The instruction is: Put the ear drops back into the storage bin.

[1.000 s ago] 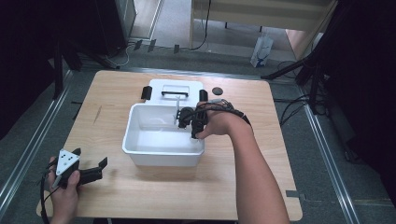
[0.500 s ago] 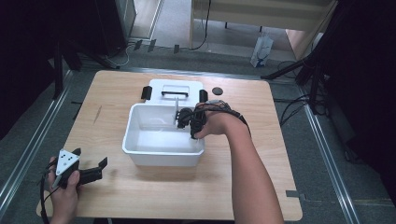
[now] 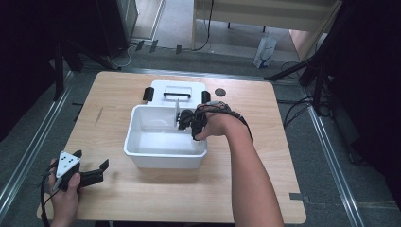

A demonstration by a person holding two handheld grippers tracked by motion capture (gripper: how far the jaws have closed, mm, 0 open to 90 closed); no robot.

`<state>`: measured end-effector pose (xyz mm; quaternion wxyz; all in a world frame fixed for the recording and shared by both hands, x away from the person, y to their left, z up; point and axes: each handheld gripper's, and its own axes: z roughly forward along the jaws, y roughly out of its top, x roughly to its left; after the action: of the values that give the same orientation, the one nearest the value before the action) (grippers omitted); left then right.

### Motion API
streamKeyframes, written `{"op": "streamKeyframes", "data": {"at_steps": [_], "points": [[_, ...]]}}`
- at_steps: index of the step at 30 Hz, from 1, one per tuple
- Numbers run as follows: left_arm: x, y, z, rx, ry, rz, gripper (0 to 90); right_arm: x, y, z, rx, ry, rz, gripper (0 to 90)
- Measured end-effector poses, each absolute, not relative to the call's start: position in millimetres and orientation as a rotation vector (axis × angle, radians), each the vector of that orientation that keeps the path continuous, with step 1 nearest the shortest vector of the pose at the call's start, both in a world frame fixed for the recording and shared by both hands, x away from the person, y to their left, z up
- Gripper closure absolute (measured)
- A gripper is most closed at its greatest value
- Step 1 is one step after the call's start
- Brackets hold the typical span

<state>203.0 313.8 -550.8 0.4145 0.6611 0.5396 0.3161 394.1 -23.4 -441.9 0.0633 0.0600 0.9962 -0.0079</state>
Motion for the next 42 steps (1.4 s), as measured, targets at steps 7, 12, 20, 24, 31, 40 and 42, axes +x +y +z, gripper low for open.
{"op": "streamKeyframes", "data": {"at_steps": [7,12,20,24,31,40,42], "points": [[203,314,-551,1.662,1.356,0.797,0.0,393,-27,-436,0.181,2.999,0.028,66.6],[204,313,-551,1.662,1.357,0.798,0.0,390,-29,-421,0.202,3.002,0.115,68.1],[203,313,-551,1.667,1.356,0.803,0.0,384,-33,-391,0.200,2.966,0.225,56.9],[203,313,-551,1.667,1.356,0.802,0.0,381,-38,-378,0.233,2.922,0.239,45.2],[204,312,-551,1.677,1.353,0.811,0.0,376,-59,-359,0.326,2.863,0.278,35.1],[204,312,-551,1.678,1.353,0.811,0.0,370,-87,-356,0.461,2.857,0.276,11.2],[204,312,-551,1.676,1.355,0.810,0.0,368,-94,-357,0.492,2.862,0.271,1.5]]}}
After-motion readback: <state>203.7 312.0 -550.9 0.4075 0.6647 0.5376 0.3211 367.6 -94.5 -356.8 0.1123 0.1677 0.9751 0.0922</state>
